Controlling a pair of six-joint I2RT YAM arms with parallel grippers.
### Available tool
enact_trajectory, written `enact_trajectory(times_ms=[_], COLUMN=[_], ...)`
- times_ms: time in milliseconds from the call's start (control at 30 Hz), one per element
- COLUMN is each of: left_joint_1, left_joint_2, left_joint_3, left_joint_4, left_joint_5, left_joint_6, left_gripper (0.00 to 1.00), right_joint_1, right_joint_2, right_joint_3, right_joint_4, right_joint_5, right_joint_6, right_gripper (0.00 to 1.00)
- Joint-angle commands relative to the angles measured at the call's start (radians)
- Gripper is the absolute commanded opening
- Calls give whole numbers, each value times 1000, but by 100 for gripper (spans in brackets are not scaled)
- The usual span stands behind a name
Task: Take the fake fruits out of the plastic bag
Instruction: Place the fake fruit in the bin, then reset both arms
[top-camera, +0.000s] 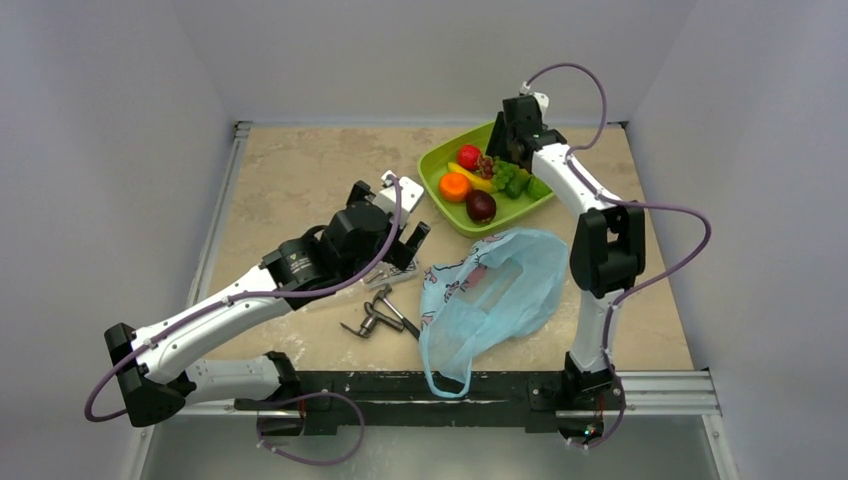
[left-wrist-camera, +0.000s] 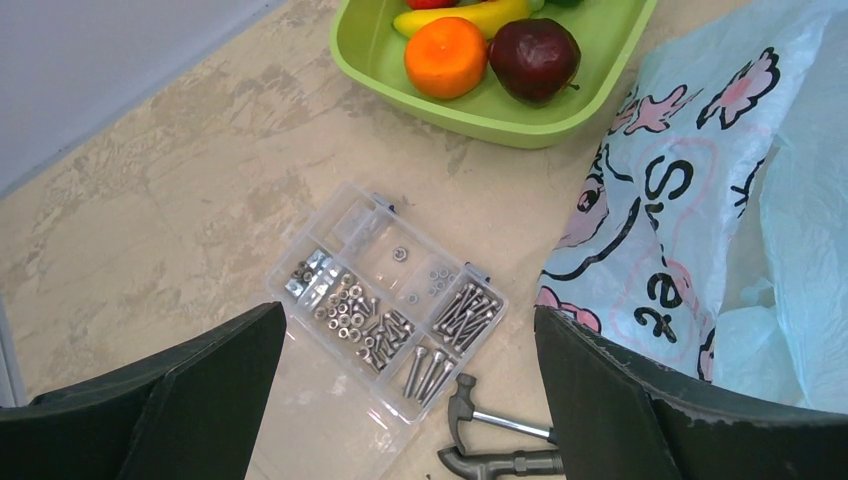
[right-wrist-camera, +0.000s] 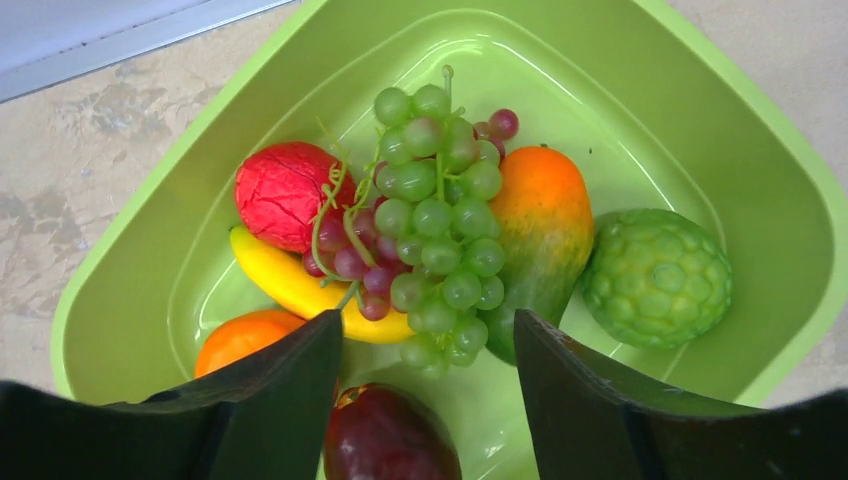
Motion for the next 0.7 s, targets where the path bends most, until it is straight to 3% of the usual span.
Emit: enact_trajectory(times_ms=[0, 167, 333, 467, 667], left_joint_1=[2, 1, 2, 0, -2], left_joint_2=[-15, -35, -88, -150, -236], left_joint_3=[-6, -25, -51, -54, 101], left_joint_4=[61, 86, 120, 136, 0], left_joint_5=[-18, -7, 5, 11, 60], left_joint_6=[19, 23, 30, 38, 20], left_gripper=[95, 95, 95, 95, 95], right_joint_1=[-1, 3, 3, 3, 3], right_joint_2=[-122, -316, -576, -808, -1102], right_joint_3=[-23, -184, -361, -454, -541], right_joint_4=[5, 15, 12, -14, -45], right_joint_5=[3, -65, -111, -141, -176], right_joint_6=[-38, -59, -95, -136, -184], right_gripper=[66, 77, 98, 99, 99])
